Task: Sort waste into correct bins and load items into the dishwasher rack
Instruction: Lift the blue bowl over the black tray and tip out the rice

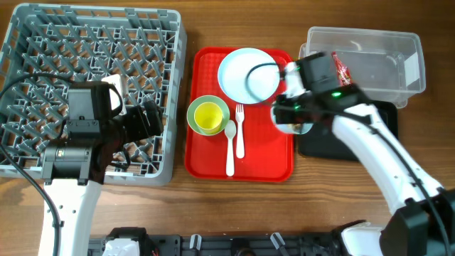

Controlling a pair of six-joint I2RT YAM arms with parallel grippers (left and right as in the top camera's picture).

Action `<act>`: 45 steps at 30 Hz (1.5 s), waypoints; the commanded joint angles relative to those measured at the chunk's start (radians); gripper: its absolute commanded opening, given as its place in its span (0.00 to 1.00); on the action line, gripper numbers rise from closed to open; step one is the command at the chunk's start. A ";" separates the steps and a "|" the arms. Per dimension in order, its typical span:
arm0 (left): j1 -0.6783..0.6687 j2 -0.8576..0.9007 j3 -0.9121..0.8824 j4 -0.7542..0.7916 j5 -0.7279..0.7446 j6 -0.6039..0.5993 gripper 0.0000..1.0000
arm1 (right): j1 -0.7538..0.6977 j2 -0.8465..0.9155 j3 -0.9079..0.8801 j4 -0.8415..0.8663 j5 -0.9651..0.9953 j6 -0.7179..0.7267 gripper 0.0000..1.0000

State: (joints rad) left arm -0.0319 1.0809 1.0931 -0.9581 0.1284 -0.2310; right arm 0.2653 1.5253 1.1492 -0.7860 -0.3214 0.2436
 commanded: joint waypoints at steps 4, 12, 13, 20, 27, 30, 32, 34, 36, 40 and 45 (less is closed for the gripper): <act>-0.005 0.000 0.017 0.003 0.013 -0.013 1.00 | -0.204 -0.020 0.021 -0.039 -0.239 -0.070 0.04; -0.005 0.000 0.017 0.003 0.013 -0.013 1.00 | -0.397 0.049 0.020 -0.136 -0.587 -0.250 0.04; -0.005 0.000 0.017 0.003 0.013 -0.013 1.00 | -0.414 0.063 0.020 -0.145 -0.624 -0.267 0.04; -0.005 0.000 0.017 0.003 0.013 -0.013 1.00 | -0.501 0.163 0.020 -0.177 -0.864 -0.356 0.04; -0.005 0.000 0.017 0.003 0.013 -0.013 1.00 | -0.574 0.243 0.020 -0.176 -0.986 -0.356 0.04; -0.005 0.000 0.017 0.003 0.013 -0.013 1.00 | -0.605 0.262 0.020 -0.171 -1.021 -0.356 0.04; -0.005 0.000 0.017 0.003 0.013 -0.013 1.00 | -0.635 0.269 0.020 -0.165 -1.053 -0.353 0.04; -0.005 0.000 0.017 0.003 0.013 -0.013 1.00 | -0.661 0.269 0.020 -0.163 -1.056 -0.341 0.05; -0.005 0.000 0.017 0.003 0.013 -0.013 1.00 | -0.690 0.269 0.020 -0.163 -1.057 -0.308 0.04; -0.005 0.000 0.017 0.003 0.013 -0.013 1.00 | -0.749 0.269 0.020 -0.139 -1.097 -0.254 0.04; -0.005 0.000 0.017 0.002 0.013 -0.013 1.00 | -0.810 0.269 0.020 -0.097 -1.118 -0.142 0.04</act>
State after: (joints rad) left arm -0.0319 1.0809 1.0931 -0.9581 0.1284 -0.2310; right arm -0.5125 1.7767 1.1492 -0.8989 -1.3708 0.0086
